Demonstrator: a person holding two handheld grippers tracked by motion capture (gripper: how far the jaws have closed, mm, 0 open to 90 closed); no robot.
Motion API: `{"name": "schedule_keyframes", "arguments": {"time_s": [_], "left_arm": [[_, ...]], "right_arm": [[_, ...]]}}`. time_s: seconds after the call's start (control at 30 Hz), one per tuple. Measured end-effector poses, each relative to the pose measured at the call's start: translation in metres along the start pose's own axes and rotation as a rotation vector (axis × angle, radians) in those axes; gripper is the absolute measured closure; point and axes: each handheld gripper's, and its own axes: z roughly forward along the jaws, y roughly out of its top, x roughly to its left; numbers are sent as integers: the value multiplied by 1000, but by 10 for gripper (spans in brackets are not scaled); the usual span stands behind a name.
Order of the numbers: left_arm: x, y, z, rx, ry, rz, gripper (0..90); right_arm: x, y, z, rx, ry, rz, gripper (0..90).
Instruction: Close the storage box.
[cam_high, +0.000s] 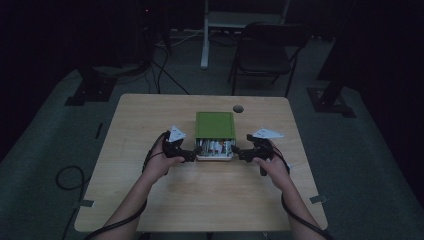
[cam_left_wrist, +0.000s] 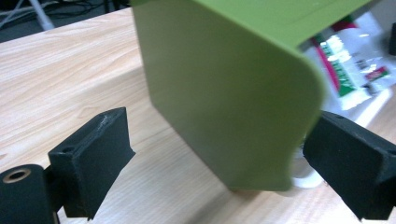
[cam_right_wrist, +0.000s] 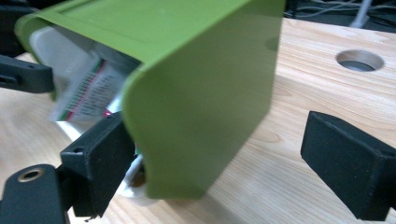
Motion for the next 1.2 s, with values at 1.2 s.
{"name": "schedule_keyframes", "arguments": {"time_s": [1.2], "left_arm": [[8,-32,-37,28,45,-47,79]], "right_arm": [[14,-28,-26,38,16,-51,98]]}}
